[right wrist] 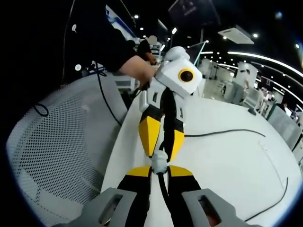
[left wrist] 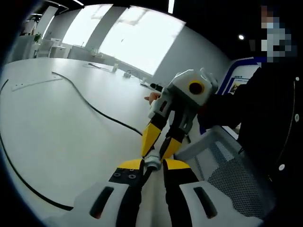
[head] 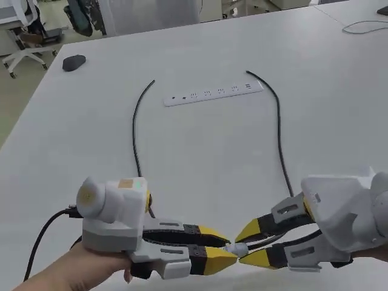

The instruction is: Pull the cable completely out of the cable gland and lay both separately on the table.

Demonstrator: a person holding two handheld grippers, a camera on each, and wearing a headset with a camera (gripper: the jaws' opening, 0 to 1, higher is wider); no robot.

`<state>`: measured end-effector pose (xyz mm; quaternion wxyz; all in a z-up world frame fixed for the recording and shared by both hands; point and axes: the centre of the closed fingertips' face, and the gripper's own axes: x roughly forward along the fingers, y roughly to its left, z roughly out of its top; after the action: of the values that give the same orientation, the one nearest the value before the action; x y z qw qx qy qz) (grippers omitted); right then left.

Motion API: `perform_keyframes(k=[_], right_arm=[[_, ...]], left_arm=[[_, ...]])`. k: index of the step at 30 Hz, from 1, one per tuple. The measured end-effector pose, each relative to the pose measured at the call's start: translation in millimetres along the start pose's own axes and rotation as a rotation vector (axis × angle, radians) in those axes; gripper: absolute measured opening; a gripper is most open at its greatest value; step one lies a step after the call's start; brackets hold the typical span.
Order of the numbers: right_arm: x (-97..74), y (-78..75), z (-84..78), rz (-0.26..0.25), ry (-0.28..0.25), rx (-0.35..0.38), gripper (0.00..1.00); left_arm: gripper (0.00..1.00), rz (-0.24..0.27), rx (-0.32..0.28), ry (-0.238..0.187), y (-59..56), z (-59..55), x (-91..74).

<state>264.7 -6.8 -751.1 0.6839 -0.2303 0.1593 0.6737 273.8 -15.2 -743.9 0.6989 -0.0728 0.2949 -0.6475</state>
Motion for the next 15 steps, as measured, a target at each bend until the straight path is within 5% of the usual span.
perform_keyframes(k=[15], right_arm=[[-4.8,5.5,5.6,-0.007,-0.025,-0.010,0.07]], left_arm=[[0.16,-0.010,0.023,0.002,-9.1,-0.8,-0.2]])
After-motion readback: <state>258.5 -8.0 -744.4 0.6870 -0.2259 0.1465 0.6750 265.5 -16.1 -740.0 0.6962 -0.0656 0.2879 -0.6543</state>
